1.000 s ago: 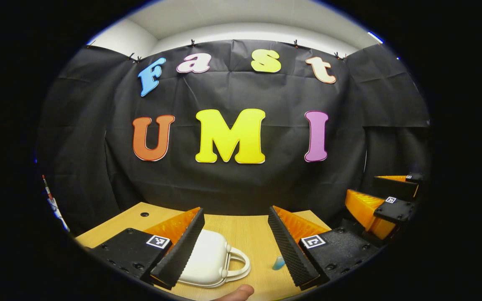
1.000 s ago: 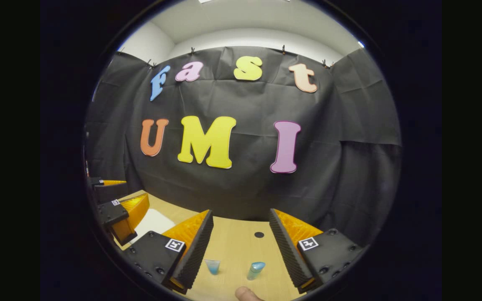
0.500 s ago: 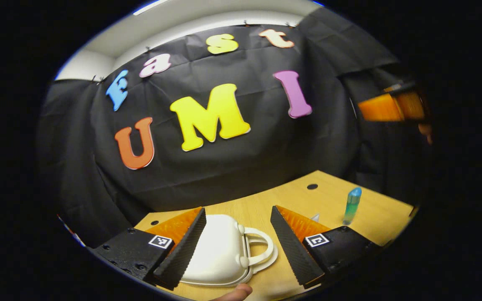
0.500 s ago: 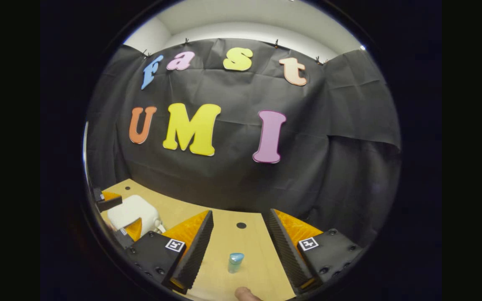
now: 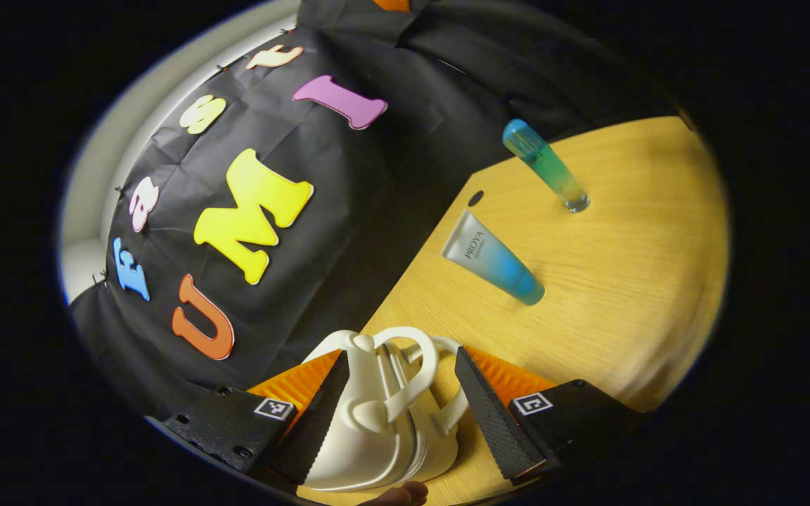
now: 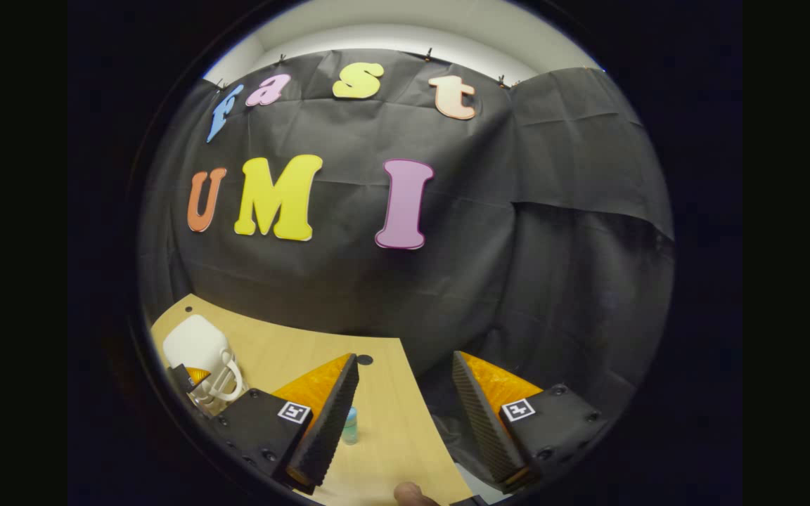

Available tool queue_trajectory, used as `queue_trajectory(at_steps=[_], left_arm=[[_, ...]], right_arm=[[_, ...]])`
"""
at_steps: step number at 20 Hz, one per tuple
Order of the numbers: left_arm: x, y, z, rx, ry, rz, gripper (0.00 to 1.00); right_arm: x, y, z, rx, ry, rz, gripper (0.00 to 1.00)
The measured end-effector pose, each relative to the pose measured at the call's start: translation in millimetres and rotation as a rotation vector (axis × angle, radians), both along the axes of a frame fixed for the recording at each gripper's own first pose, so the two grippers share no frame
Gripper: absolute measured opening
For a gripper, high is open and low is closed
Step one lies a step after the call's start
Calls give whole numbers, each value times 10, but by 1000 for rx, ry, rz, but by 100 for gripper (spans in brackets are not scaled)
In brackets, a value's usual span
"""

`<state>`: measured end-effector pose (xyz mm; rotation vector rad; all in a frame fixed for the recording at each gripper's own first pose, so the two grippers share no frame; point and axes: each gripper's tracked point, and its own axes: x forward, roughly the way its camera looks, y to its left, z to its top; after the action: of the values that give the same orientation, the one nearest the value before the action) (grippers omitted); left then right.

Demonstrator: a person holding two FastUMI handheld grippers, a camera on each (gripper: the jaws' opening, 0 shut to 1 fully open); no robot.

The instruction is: First open the suitcase, pack the skin care products into it, and then close the suitcase.

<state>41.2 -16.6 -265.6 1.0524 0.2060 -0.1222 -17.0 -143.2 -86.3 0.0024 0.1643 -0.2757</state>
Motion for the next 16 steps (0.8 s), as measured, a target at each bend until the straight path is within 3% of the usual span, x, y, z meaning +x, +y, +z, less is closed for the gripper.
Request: queue_trajectory(at_steps=[5, 9, 12, 16], left_arm=[[261, 90, -92, 127, -1, 40, 93], [303, 200, -204, 176, 53, 80, 76], [306, 237, -263, 194, 101, 95, 43], [296, 227, -215, 232, 134, 102, 27]], right_arm=[[-31, -148, -25, 4, 5, -10, 79], [-17, -177, -8, -1, 4, 1, 80], [-2, -161, -36, -8, 8, 14, 80], [25, -21, -83, -10, 30, 47, 80]])
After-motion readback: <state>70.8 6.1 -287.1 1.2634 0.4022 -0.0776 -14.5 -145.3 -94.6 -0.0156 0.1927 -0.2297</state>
